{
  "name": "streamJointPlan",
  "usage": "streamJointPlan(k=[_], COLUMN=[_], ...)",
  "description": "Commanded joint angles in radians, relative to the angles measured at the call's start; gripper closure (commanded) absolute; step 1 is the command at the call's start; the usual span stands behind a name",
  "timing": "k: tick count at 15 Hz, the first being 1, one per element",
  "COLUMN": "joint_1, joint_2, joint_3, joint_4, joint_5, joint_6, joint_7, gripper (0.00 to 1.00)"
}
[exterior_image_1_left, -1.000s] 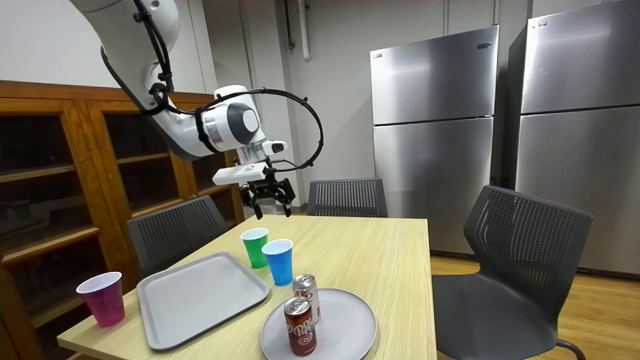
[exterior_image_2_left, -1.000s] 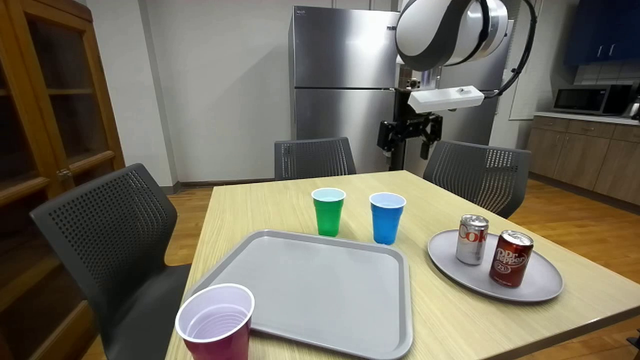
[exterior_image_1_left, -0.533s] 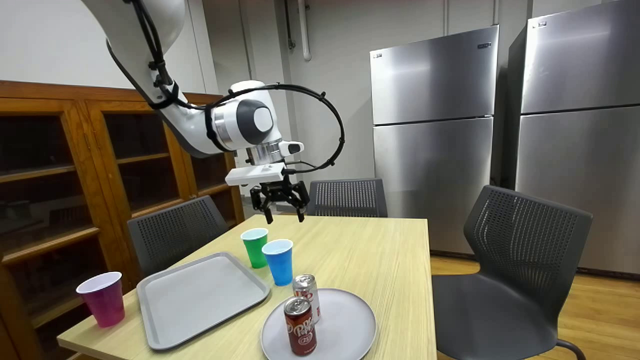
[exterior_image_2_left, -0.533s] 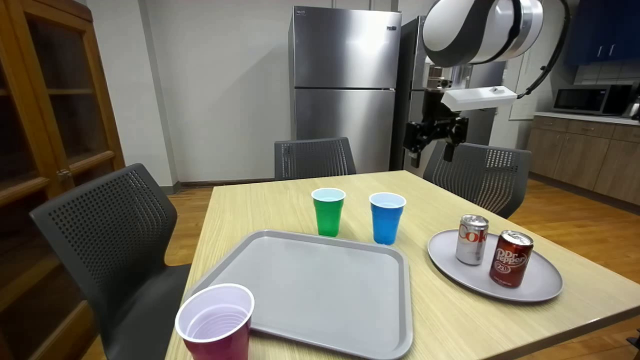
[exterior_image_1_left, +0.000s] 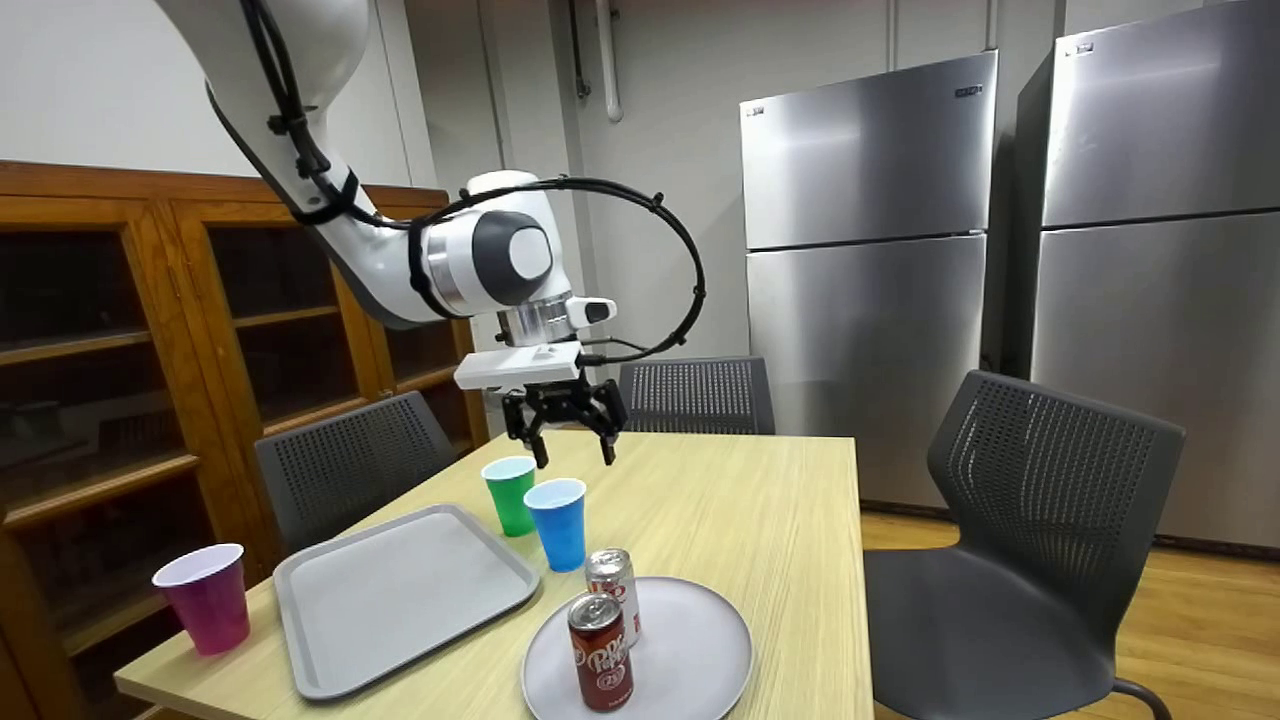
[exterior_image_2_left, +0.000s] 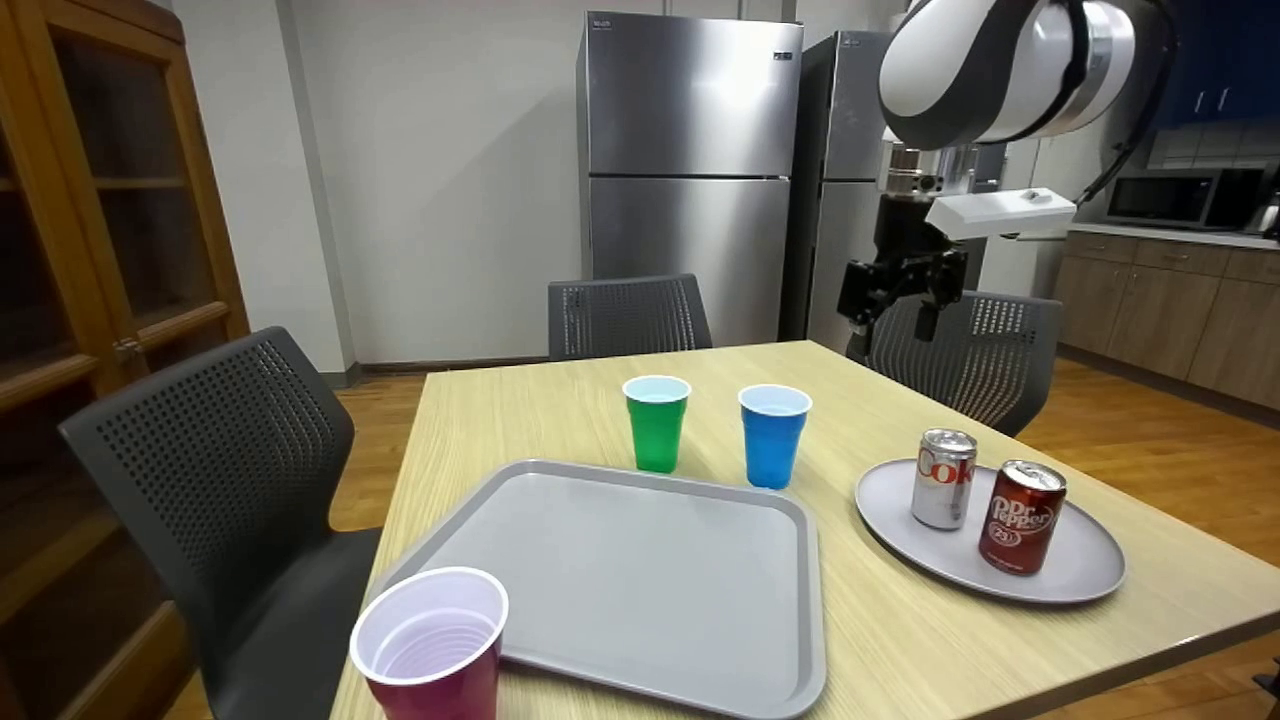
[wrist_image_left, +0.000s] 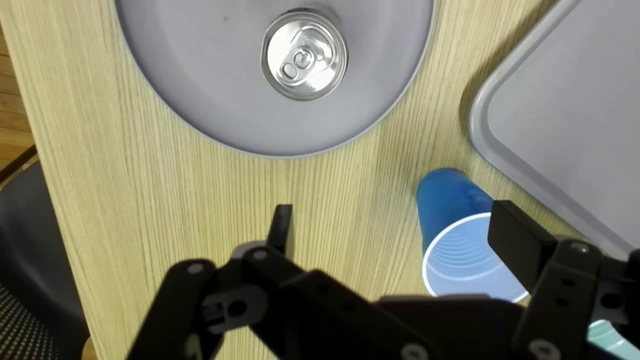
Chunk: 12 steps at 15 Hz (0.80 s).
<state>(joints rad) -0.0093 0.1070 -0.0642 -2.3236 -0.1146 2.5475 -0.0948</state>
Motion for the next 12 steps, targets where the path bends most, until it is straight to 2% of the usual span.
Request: streamJointPlan(k=[1, 12], joint_1=[-0.021, -0.041], joint_2=[-0.032, 0.027], joint_3=[-0.003, -0.035], joint_4=[-0.056, -0.103], joint_5=[-0.036, -0.074], joint_6=[0.047, 0.132], joint_7=[-0.019, 0.003], gripper=[0.00, 0.00])
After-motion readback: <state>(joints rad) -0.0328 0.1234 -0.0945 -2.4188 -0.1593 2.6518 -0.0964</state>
